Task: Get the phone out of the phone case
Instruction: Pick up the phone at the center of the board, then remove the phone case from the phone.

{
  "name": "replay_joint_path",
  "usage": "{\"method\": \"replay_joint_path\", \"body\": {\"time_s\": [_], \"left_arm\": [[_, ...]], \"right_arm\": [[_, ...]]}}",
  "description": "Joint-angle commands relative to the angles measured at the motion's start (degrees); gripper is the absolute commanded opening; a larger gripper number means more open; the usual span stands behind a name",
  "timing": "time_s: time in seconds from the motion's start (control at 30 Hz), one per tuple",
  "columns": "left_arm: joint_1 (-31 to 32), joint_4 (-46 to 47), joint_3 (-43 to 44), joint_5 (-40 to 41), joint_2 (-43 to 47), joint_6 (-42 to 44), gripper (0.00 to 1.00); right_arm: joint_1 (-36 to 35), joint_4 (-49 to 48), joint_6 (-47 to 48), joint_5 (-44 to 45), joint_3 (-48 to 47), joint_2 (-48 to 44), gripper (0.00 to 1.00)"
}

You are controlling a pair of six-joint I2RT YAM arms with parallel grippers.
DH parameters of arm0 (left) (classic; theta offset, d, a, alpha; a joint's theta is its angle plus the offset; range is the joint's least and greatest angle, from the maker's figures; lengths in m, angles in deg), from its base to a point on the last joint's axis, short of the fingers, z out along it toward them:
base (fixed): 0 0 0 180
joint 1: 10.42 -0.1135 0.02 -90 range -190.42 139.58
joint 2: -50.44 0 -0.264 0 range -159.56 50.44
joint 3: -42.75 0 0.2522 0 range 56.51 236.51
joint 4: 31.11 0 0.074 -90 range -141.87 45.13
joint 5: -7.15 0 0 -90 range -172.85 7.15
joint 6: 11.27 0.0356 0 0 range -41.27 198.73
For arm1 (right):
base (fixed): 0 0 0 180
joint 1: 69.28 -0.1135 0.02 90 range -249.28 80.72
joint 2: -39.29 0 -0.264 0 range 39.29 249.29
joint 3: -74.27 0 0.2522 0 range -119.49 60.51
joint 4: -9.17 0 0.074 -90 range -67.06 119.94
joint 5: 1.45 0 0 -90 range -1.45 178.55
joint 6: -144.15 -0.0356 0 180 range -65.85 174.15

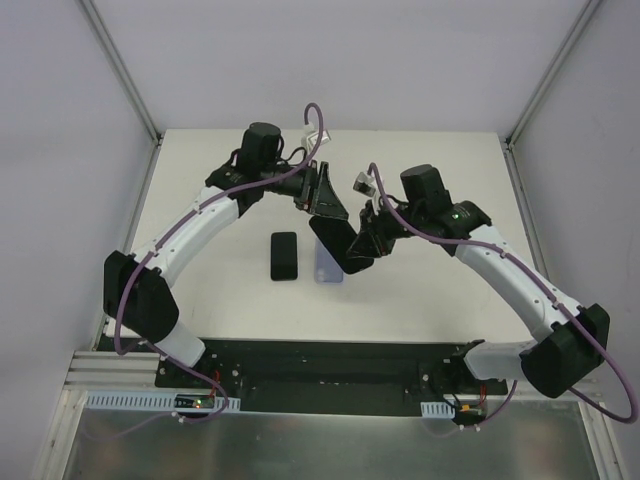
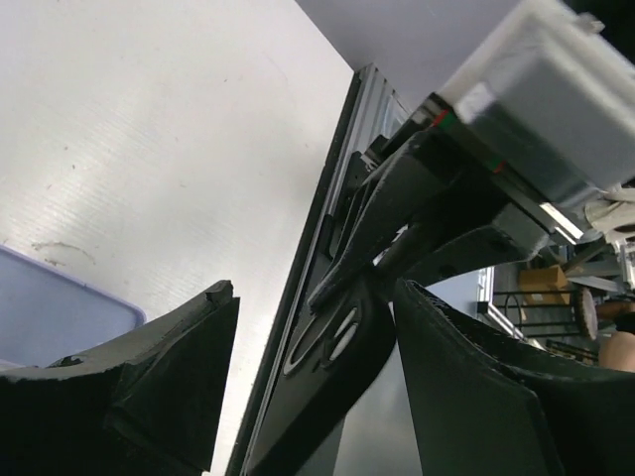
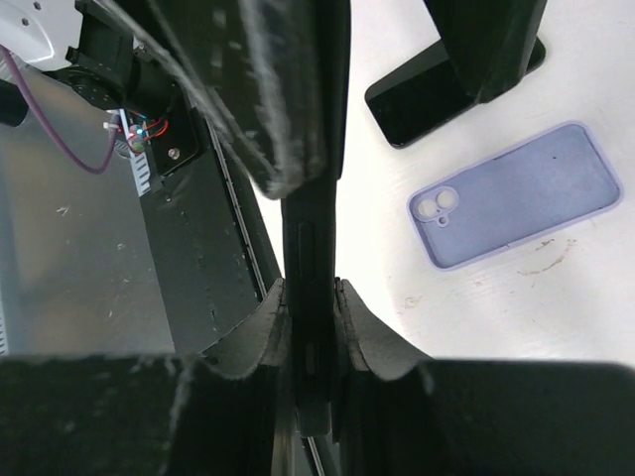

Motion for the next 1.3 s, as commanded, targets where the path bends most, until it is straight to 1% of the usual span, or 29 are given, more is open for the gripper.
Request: {"method": "replay_joint_path", "body": {"time_s": [0.0,0.1,0.17,0.37,0.43,0.47,0.53,0.63,0.67,0.9,1.0,1.27], "left_arm": [[-0.21,1.05,1.54,-1.35,-0.44,-4.48,0.63],[-0.21,1.05,1.19,-2.23,-0.44,-5.27,0.56],[-0.21,0.96,1.19,-2.76,-0.7,-6.32,0.48],[-0.21,1.92,0.32,-4.95,-2.02,-10.27,0.16],[-0.21,3.59,-0.82,-5.92,-2.37,-13.17,0.03],[-0.21,5.68,-1.53,-6.1,-2.54,-14.84,0.0],[-0.21,9.72,-3.37,-6.27,-2.72,-19.66,0.0],[-0.21,19.83,-8.02,-5.84,-2.55,-30.12,0.0],[-0.21,20.55,-8.82,-4.97,-2.46,-31.89,0.0],[-0.12,18.98,-15.59,3.03,-2.19,-38.84,0.0],[-0.12,16.0,-16.21,5.49,-3.16,-40.25,0.0],[0.93,14.14,-16.3,6.91,-6.32,-44.56,0.0]], "right_arm": [[-0.27,-0.97,2.05,0.9,-3.39,-1.51,0.0],[-0.27,-0.53,2.49,1.52,-3.39,-1.94,0.0],[-0.36,-0.35,3.11,1.96,-3.21,-2.12,0.0],[-0.45,0.0,4.34,2.4,-2.86,-2.39,0.0],[-0.54,0.18,4.69,1.87,-3.3,-2.04,0.0],[-0.54,0.44,5.13,1.7,-3.65,-1.95,0.0],[-0.97,1.05,5.74,1.43,-4.26,-1.6,0.0],[-1.68,2.11,7.15,2.48,-5.23,-1.42,0.0],[-1.94,2.46,7.59,3.09,-5.58,-1.33,0.0],[-2.47,3.78,8.65,5.74,-7.95,-1.24,0.0],[-2.73,4.13,8.73,6.7,-8.66,-0.98,0.0],[-3.61,4.57,9.26,8.37,-9.89,-0.63,0.0]]}}
